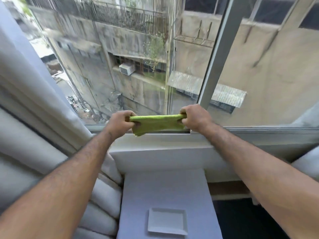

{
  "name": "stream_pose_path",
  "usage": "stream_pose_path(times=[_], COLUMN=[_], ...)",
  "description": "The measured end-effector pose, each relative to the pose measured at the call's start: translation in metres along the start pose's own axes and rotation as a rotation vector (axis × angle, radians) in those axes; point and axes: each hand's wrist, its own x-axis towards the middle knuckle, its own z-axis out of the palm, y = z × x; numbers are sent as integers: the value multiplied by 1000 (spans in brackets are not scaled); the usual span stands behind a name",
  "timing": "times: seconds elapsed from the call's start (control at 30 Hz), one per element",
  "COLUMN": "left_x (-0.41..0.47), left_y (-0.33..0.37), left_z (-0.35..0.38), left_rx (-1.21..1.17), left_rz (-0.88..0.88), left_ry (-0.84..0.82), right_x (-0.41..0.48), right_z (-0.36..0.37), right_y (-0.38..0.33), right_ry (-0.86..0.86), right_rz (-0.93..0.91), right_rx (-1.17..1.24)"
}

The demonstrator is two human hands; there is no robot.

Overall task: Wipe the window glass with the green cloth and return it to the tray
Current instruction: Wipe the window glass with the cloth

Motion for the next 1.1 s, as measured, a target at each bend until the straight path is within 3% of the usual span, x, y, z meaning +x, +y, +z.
stream_pose_path(times=[0.3, 0.47, 0.57, 0.7, 0.8, 0.93, 1.1], left_x=[12, 10, 10, 12, 21, 50, 82], left_y=[185, 268, 322, 386, 410, 414, 408], left_z=[-167, -235, -284, -339, -355, -355, -346], left_rx=[-661, -704, -574, -101, 255, 553, 846], left_rz=[156, 272, 365, 497, 543, 565, 600], left_ry=[343, 494, 620, 769, 814, 738, 1034], right_x=[17, 11, 9, 17, 33, 65, 100], right_z=[-233, -322, -353, -385, -416, -442, -437], right_y=[-79, -119, -138, -143, -116, -68, -31], right_ry=[412, 566, 614, 818, 1082, 1207, 1285], right_rz=[-178, -295, -340, -442, -303, -131, -139], right_rx=[174, 205, 285, 235, 90, -46, -141])
